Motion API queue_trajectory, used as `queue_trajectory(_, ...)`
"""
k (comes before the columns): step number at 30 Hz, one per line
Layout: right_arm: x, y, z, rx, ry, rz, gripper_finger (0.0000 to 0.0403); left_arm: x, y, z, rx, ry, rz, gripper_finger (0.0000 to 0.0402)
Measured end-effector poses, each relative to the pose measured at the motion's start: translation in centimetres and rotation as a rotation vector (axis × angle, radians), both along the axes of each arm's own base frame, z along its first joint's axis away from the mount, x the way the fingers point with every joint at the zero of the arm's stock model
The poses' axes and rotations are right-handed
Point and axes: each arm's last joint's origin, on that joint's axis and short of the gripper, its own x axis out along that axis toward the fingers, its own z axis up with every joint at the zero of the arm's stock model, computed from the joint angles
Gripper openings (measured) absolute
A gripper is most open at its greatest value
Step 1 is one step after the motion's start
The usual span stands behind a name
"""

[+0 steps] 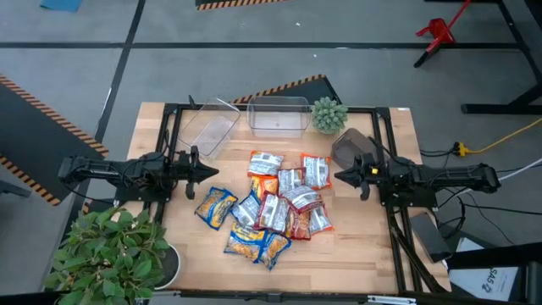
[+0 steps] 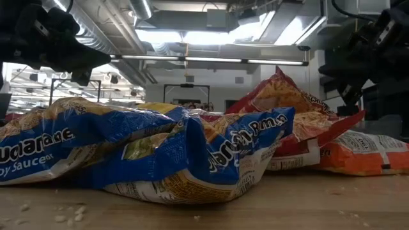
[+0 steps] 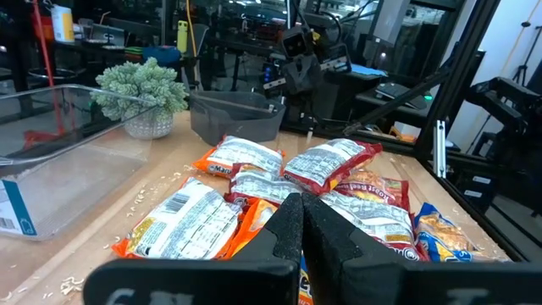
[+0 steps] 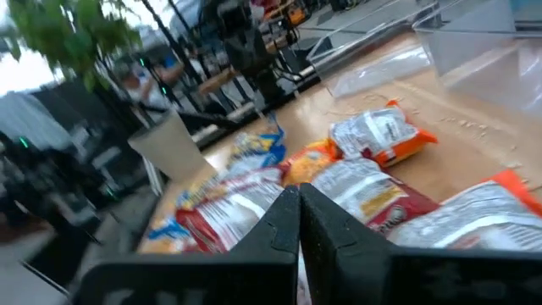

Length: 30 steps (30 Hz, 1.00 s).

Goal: Sort Maruchan noodles
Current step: Put the red noodle pack into the transparent black bin

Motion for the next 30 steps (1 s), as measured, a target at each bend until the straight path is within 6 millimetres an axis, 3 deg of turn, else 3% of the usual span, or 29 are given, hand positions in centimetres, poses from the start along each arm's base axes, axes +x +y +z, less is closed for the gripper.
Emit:
queue_trajectory(5, 0.0, -0.1, 0.1, 0.045, -0.011, -0.030, 0.0001, 0.0, 0.0, 0.4, -0.063, -0.045, 0.004, 0.0000)
queue_trajectory(11, 0.0, -0.1, 0.3, 0.180, -0.032, -0.054, 0.0001, -0.3, 0.2, 2.3, -0.198, -0.264, 0.044, 0.0000)
queue_trajectory(19, -0.1, -0.6, 2.0, 0.421, -0.251, -0.198, 0.0001, -0.9, 0.3, 4.3, -0.319, -0.493, 0.023, 0.0000)
queue_trajectory(26, -0.3, -0.8, 2.7, 0.431, -0.340, -0.264, 0.0001, -1.3, 0.6, 4.7, -0.304, -0.563, 0.137, 0.0000)
queue_trajectory(30, -0.5, -1.0, 4.0, 0.353, -0.407, -0.304, 0.0015, -1.3, 0.6, 4.7, -0.343, -0.571, 0.132, 0.0000)
